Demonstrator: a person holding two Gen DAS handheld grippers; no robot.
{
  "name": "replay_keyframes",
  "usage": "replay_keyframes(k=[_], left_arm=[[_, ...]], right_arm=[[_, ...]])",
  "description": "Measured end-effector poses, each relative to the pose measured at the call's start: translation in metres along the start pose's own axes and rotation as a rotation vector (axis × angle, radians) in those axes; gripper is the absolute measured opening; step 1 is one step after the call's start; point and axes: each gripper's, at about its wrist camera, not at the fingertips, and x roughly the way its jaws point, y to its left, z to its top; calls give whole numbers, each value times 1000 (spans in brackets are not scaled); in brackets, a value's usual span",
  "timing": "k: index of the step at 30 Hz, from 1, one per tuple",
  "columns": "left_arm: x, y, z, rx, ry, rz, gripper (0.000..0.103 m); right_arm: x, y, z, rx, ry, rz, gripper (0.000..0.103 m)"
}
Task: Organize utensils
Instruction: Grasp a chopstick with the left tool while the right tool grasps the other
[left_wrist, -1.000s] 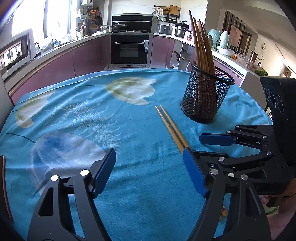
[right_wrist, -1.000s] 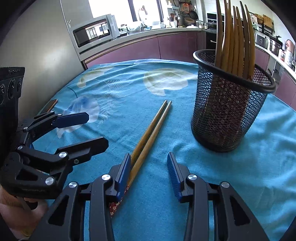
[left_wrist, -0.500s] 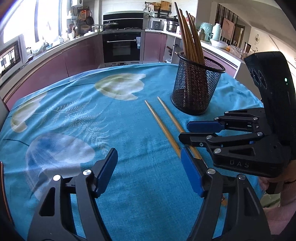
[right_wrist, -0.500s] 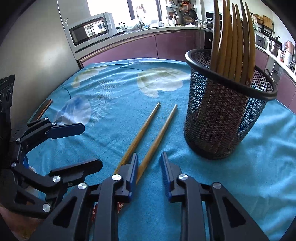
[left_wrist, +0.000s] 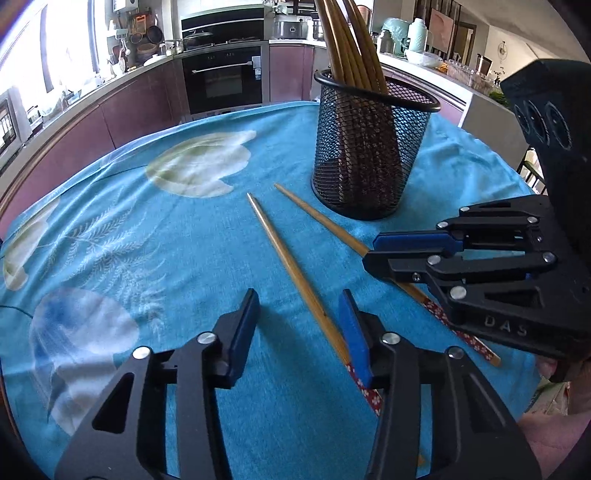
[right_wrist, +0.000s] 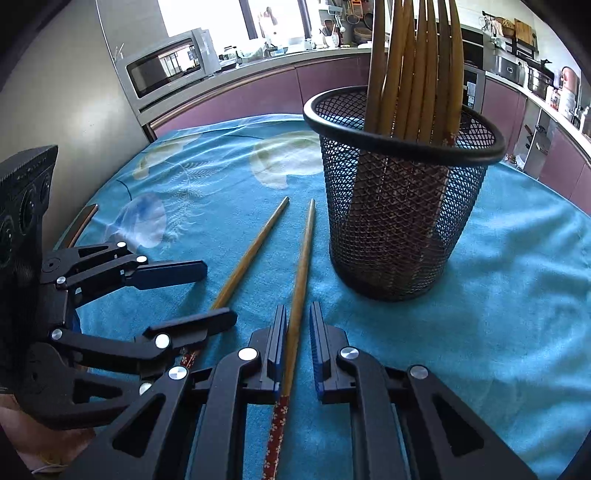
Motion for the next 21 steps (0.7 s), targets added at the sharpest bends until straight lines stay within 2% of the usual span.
replay_keyframes(k=[2,4,10,16,21], left_arm=[[1,2,2,-9,3,-1,29],[1,4,2,-25,4,2,15],[-6,5,-4,-55,0,7,10],[2,12,5,-63,6,22,12],[7,17,9,-90,2,16,9]], right_arm=[[0,0,-1,-3,-1,2,11],[-1,-1,-2,-4,-1,6,11],[-2,-2,-3,-6,-2,6,12],[3,3,2,-22,-18,-12,13],[1,-3,2,17,-31,11,7]])
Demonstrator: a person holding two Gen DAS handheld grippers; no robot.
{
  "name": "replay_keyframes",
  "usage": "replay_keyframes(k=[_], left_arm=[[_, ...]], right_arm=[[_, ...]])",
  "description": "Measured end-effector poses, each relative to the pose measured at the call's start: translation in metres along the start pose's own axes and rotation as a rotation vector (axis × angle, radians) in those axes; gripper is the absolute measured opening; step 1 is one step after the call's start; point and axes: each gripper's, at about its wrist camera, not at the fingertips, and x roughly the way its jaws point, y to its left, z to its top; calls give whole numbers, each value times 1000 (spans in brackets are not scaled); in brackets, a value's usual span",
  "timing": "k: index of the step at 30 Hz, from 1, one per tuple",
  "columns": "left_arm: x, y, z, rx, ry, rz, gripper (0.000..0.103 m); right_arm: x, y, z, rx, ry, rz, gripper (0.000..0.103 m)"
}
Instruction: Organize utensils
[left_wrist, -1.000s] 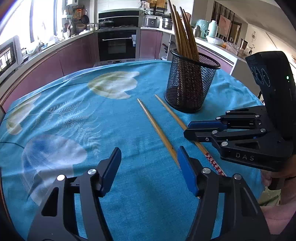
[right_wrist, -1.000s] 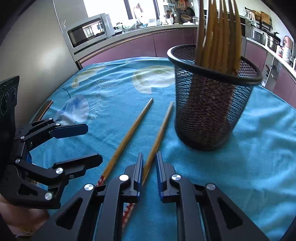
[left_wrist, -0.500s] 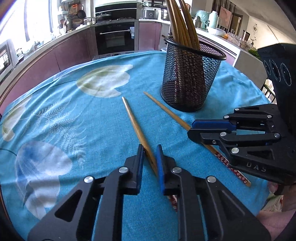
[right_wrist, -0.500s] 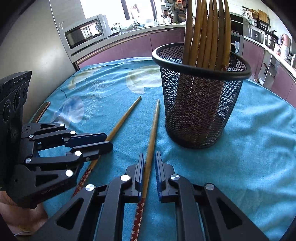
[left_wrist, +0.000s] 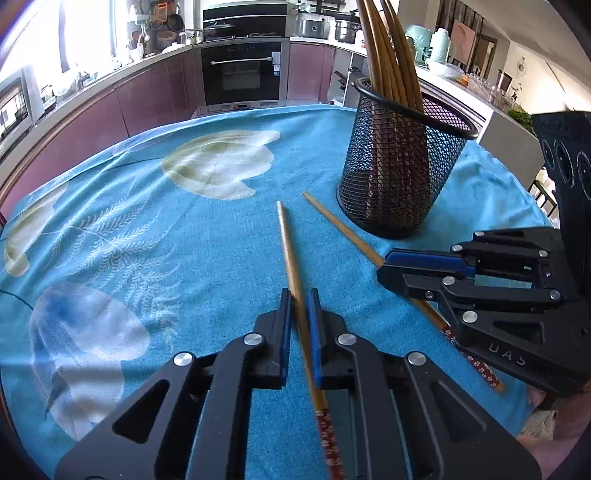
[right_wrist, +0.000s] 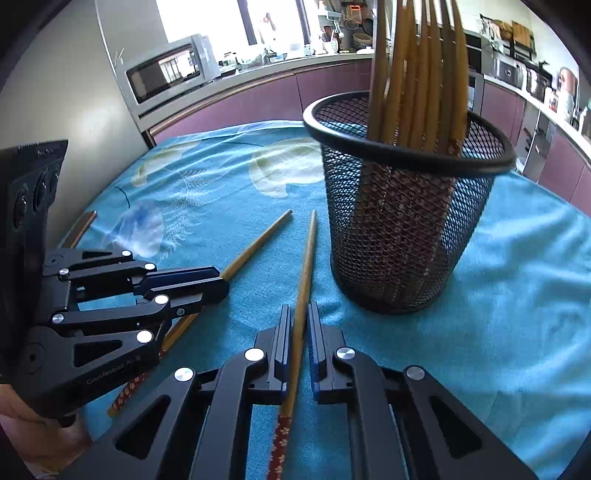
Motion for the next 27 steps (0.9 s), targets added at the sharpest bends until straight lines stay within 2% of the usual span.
replay_keyframes(k=[8,27], left_arm=[[-8,2,-4,-20,-22,9,7],[-42,1,-9,-45,-82,-34,7]], right_arm=[[-15,-4,-5,23,-36,36,6],[-44,12,-4,4,-115,140,6]])
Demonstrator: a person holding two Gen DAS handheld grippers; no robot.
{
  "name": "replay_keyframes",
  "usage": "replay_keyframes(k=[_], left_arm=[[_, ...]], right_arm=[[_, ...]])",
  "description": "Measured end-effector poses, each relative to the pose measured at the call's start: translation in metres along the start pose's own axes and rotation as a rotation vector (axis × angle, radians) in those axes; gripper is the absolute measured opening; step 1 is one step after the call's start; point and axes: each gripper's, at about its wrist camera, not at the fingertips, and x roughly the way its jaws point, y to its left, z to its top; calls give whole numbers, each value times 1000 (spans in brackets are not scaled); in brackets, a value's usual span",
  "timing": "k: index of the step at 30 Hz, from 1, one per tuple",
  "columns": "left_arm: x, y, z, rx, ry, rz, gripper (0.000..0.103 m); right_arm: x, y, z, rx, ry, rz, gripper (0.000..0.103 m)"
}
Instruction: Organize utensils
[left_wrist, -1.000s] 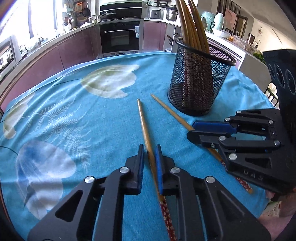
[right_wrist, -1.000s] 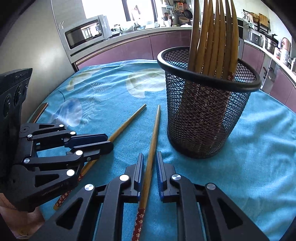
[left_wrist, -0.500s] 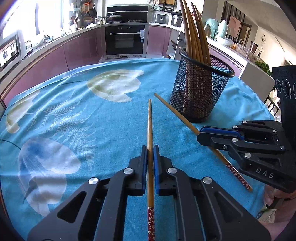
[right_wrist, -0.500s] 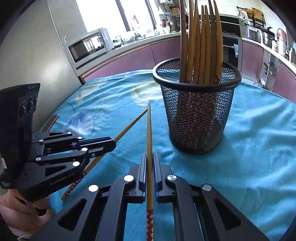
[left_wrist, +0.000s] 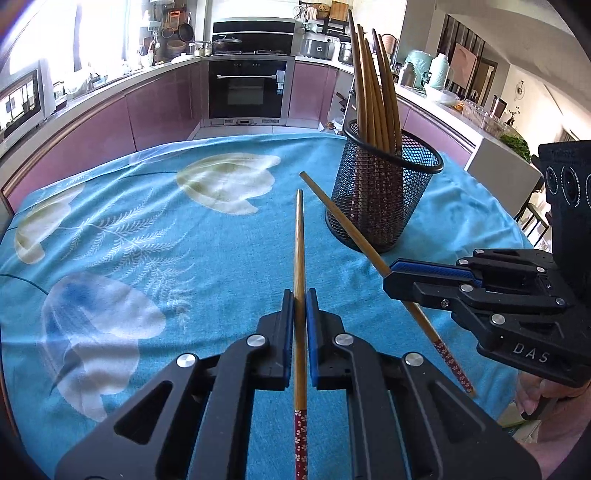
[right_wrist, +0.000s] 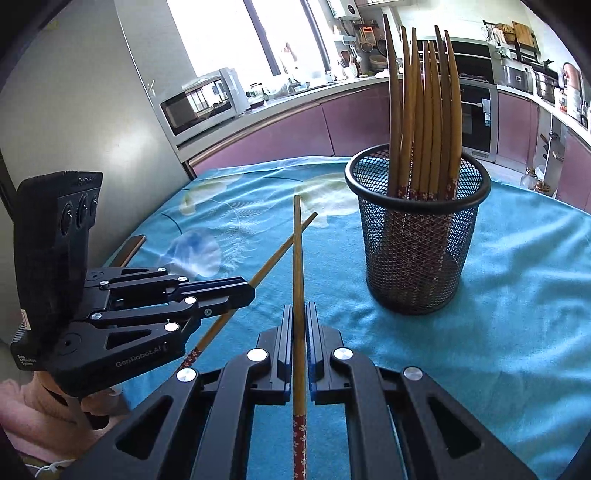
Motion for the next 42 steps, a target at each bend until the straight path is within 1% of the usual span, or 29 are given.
replay_keyframes(k=[5,17,42], left_arm=[[-7,1,-1,-12,-9,-16,7],[-19,-1,2,-28,-33,-41,7],[-32,-10,4,-30,-60,-75,7]], right_arm=[[-3,2,0,4,-12,23,6],[-7,3,0,18,-35,49,6],[-18,0,1,38,-67,78,6]])
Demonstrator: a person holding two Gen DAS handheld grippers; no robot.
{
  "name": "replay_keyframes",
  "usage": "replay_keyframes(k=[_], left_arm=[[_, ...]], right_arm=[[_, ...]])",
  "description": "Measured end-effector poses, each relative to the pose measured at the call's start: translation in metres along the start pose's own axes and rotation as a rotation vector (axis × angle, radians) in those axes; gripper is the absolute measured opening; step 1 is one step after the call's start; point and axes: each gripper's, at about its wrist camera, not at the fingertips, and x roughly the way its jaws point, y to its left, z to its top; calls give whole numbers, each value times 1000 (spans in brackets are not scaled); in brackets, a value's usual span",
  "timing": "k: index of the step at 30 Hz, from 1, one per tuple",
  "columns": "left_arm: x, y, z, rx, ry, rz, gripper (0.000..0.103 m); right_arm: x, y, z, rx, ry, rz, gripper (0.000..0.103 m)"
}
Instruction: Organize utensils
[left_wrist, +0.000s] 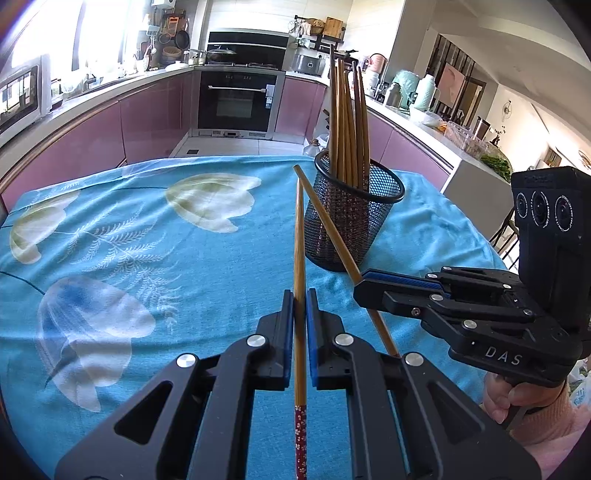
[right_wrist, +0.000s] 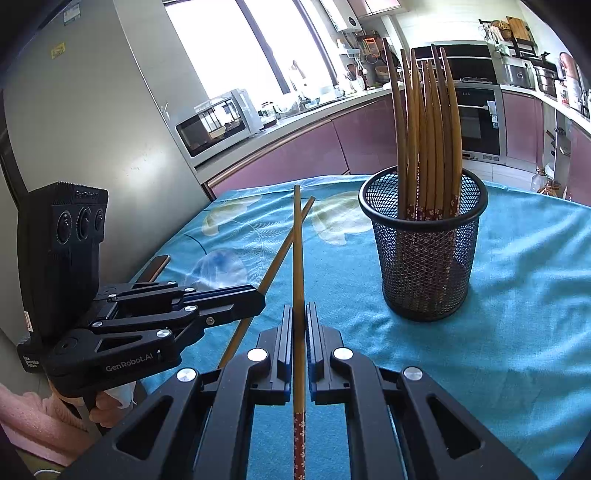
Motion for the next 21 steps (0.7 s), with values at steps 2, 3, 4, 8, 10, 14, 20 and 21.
replay_keyframes(k=[2,3,4,8,10,14,20,21], left_arm=[[-1,0,0,0,0,-1,7],[-1,-1,0,0,-1,-1,7],[0,-1,0,1,0,-1,7],[-1,0,0,-1,-1,-2,7],[0,0,0,0,0,0,7],[0,-1,0,0,-1,1,7],[-2,-3,2,-5,-3,-6,7],[-2,-3,2,-4,-4,-5,7]], right_arm=[[-1,0,1,1,-2,2,6],[-1,0,1,1,-4,3,6],[-1,0,1,1,-5,4,6],[-3,0,2,3,-9,8,6],[-4,0,2,4,-10,11,6],[-5,0,2,6,-11,14,6],[-10,-2,2,9,-20,23,6],[-10,-2,2,8,-21,24,6]])
